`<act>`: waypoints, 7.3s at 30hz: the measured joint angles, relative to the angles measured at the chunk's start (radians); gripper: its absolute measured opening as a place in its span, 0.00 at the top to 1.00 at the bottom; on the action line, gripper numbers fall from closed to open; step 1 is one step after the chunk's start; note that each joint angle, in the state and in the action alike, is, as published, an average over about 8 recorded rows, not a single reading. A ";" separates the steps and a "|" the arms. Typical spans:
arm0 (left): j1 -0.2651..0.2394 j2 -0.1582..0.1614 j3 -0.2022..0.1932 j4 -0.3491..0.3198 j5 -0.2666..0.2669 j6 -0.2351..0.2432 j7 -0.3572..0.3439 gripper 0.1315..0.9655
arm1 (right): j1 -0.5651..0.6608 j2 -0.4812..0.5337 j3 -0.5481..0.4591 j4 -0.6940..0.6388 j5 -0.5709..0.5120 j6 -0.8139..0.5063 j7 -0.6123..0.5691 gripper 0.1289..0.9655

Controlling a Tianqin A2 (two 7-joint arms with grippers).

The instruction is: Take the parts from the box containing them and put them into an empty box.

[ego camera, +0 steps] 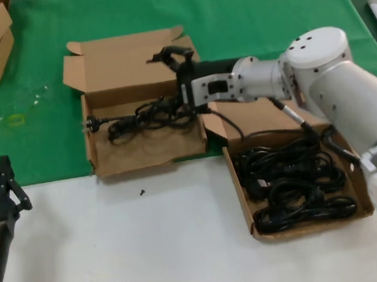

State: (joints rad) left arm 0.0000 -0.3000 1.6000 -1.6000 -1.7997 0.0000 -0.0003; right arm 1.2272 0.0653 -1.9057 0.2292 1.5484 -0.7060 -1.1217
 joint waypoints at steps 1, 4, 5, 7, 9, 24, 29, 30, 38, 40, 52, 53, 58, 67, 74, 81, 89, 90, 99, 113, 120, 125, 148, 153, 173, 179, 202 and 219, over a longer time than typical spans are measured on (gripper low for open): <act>0.000 0.000 0.000 0.000 0.000 0.000 0.000 0.99 | -0.013 0.012 -0.006 0.038 -0.007 0.001 0.030 0.49; 0.000 0.000 0.000 0.000 0.000 0.000 0.000 0.99 | -0.053 0.052 -0.025 0.158 -0.031 0.006 0.123 0.43; 0.000 0.000 0.000 0.000 0.000 0.000 0.000 0.99 | -0.066 0.064 -0.031 0.195 -0.039 0.007 0.152 0.43; 0.000 0.000 0.000 0.000 0.000 0.000 0.000 0.99 | -0.087 0.085 -0.040 0.255 -0.051 0.010 0.199 0.43; 0.000 0.000 0.000 0.000 0.000 0.000 0.000 0.99 | -0.100 0.099 -0.046 0.295 -0.060 0.012 0.231 0.37; 0.000 0.000 0.000 0.000 0.000 0.000 0.000 0.91 | -0.208 0.119 -0.018 0.413 -0.037 0.075 0.327 0.06; 0.000 0.000 0.000 0.000 0.000 0.000 0.000 0.88 | -0.281 0.127 0.005 0.481 -0.017 0.119 0.383 0.03; 0.000 0.000 0.000 0.000 0.000 0.000 0.000 0.88 | -0.295 0.129 0.009 0.494 -0.013 0.128 0.394 0.02; 0.000 0.000 0.000 0.000 0.000 0.000 0.000 0.72 | -0.414 0.142 0.047 0.606 0.021 0.202 0.488 0.00; 0.000 0.000 0.000 0.000 0.000 0.000 0.000 0.70 | -0.444 0.146 0.056 0.635 0.029 0.221 0.511 0.00; 0.000 0.000 0.000 0.000 0.000 0.000 0.000 0.35 | -0.623 0.166 0.113 0.802 0.080 0.331 0.650 0.00; 0.000 0.000 0.000 0.000 0.000 0.000 0.000 0.32 | -0.638 0.168 0.118 0.816 0.084 0.340 0.661 0.00; 0.000 0.000 0.000 0.000 0.000 0.000 0.000 0.20 | -0.713 0.176 0.142 0.887 0.106 0.387 0.720 0.00; 0.000 0.000 0.000 0.000 0.000 0.000 0.000 0.10 | -0.847 0.192 0.185 1.014 0.144 0.471 0.826 0.00; 0.000 0.000 0.000 0.000 0.000 0.000 0.000 0.03 | -0.952 0.203 0.218 1.112 0.173 0.535 0.907 0.00; 0.000 0.000 0.000 0.000 0.000 0.000 0.000 0.00 | -1.055 0.215 0.251 1.209 0.203 0.600 0.988 0.00; 0.000 0.000 0.000 0.000 0.000 0.000 0.000 0.00 | -1.165 0.228 0.286 1.312 0.234 0.668 1.073 0.00; 0.000 0.000 0.000 0.000 0.000 0.000 0.000 0.00 | -1.173 0.229 0.289 1.320 0.236 0.673 1.079 0.00; 0.000 0.000 0.000 0.000 0.000 0.000 0.000 0.00 | -1.190 0.230 0.294 1.336 0.241 0.683 1.092 0.00; 0.000 0.000 0.000 0.000 0.000 0.000 0.000 0.00 | -1.190 0.230 0.294 1.336 0.241 0.683 1.093 0.00; 0.000 0.000 0.000 0.000 0.000 0.000 0.000 0.00 | -1.190 0.230 0.294 1.336 0.241 0.683 1.093 0.00; 0.000 0.000 0.000 0.000 0.000 0.000 0.000 0.00 | -1.190 0.230 0.294 1.336 0.241 0.683 1.093 0.00; 0.000 0.000 0.000 0.000 0.000 0.000 0.000 0.00 | -1.190 0.230 0.294 1.336 0.241 0.683 1.092 0.00; 0.000 0.000 0.000 0.000 0.000 0.000 0.000 0.00 | -1.190 0.230 0.294 1.336 0.241 0.683 1.092 0.00; 0.000 0.000 0.000 0.000 0.000 0.000 0.000 0.00 | -1.190 0.230 0.294 1.336 0.241 0.683 1.092 0.00; 0.000 0.000 0.000 0.000 0.000 0.000 0.000 0.00 | -1.190 0.230 0.294 1.336 0.241 0.683 1.092 0.00; 0.000 0.000 0.000 0.000 0.000 0.000 0.000 0.00 | -1.190 0.230 0.294 1.336 0.241 0.683 1.092 0.00; 0.000 0.000 0.000 0.000 0.000 0.000 0.000 0.00 | -1.190 0.230 0.294 1.336 0.241 0.683 1.092 0.00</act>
State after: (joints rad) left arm 0.0000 -0.3000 1.6000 -1.6000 -1.8000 0.0000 0.0000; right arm 0.0376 0.2957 -1.6119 1.5647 1.7894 -0.0232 -0.0293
